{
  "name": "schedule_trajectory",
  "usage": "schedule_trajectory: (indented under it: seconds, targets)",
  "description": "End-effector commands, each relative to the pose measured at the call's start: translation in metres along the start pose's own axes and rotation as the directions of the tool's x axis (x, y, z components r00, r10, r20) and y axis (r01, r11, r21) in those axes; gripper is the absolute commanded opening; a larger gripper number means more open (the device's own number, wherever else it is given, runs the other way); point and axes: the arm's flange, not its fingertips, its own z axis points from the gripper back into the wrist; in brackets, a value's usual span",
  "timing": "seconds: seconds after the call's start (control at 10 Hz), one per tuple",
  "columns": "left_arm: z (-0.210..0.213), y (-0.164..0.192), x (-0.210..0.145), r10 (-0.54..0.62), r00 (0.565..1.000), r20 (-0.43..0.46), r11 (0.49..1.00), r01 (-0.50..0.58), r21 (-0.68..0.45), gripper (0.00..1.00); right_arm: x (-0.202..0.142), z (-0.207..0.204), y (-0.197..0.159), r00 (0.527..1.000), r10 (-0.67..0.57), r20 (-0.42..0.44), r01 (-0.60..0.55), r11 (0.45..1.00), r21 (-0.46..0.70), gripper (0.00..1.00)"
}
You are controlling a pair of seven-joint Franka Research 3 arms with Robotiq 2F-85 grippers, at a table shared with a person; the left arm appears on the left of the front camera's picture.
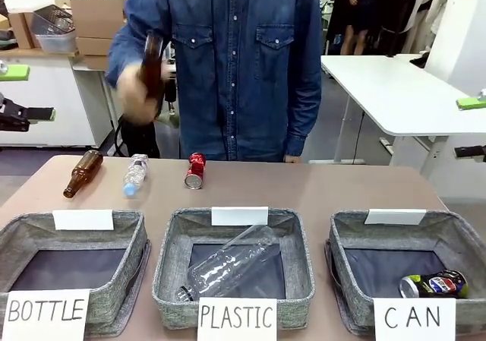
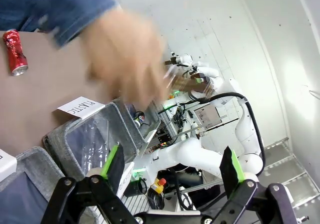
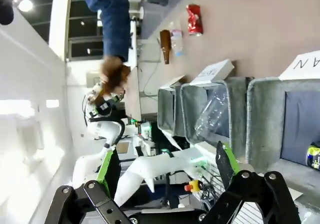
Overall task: Sort the can waste into the basket.
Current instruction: Pick up the can waste from the table and place it in the right Fabric basket.
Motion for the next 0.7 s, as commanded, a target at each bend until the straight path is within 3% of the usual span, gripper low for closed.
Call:
schedule_trajectory:
  seconds: [0.0,0.6]
  targets:
    - [-0.0016,-0.001,0.0015,-0.021,1.0,0.01,1.0,0.021,-0.019,1.0,-0.0005,-0.0108,-0.0064,0.991,0.125,-0.055,-0.13,0.987,-0.098,1.0]
    - [-0.0016,-0.001,0.0015,-0.021,1.0,0.01,1.0,0.021,-0.019,1.0,-0.0005,-0.0108,-0.0064,0.991,0.125,-0.055,-0.13,0.987,-0.098,1.0]
